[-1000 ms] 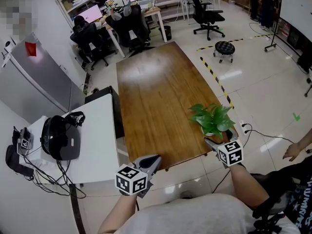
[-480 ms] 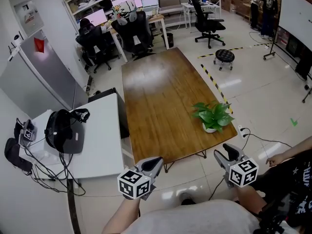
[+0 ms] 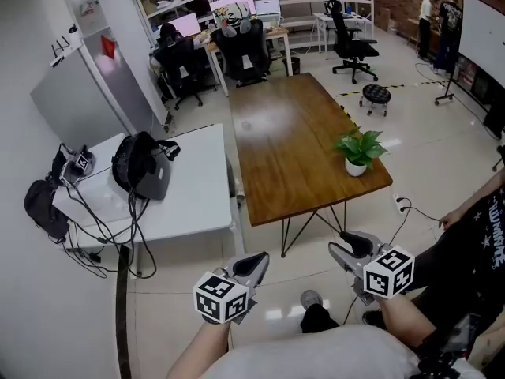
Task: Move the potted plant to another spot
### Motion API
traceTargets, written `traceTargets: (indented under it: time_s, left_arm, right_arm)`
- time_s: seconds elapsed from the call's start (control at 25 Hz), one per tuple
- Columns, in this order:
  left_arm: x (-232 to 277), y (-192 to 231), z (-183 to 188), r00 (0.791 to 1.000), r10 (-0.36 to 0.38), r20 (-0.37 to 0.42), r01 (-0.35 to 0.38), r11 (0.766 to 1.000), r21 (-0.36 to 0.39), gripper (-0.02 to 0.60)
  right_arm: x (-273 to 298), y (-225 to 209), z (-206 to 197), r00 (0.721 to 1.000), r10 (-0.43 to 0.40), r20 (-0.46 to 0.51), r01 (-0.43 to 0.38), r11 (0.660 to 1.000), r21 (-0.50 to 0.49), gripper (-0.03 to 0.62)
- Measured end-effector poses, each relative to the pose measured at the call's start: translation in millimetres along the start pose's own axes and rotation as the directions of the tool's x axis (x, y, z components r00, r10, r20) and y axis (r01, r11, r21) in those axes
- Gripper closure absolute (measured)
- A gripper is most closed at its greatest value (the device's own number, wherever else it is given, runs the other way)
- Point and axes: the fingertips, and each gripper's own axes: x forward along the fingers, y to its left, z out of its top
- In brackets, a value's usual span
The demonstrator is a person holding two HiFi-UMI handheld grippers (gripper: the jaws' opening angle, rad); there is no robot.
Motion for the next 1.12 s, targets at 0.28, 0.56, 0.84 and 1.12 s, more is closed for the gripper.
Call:
traceTargets:
  time_s: [0.28,0.56,0.84,1.12]
  left_arm:
    - [-76,-47,-6,0.998,0.016,0.058,-0.017,1.000,0.019,0.588]
    - [-97,-64,0,0.996,0.021,0.089,-0.020,1.000,-0.002,0.588]
    - [-93,-81,13,0.996,0.037,0.083,-0.038,0.999,0.009,0.588]
    - [-68,-109,29,0.996,0.034,0.078,-0.038,0.998,0.042,0.588]
  right_arm:
    - [-36,86,-9,0.999,0.000,-0.038,-0.001,0.999,-0.034,0.491]
    - [-49,125,-3,0.998,0.036,-0.049,-0.037,0.999,-0.019,0.589]
    - [-59,127,7,0.994,0.093,-0.053,-0.095,0.995,-0.037,0.589]
    - [-77,111,12,0.991,0.127,-0.051,-0.129,0.991,-0.040,0.589]
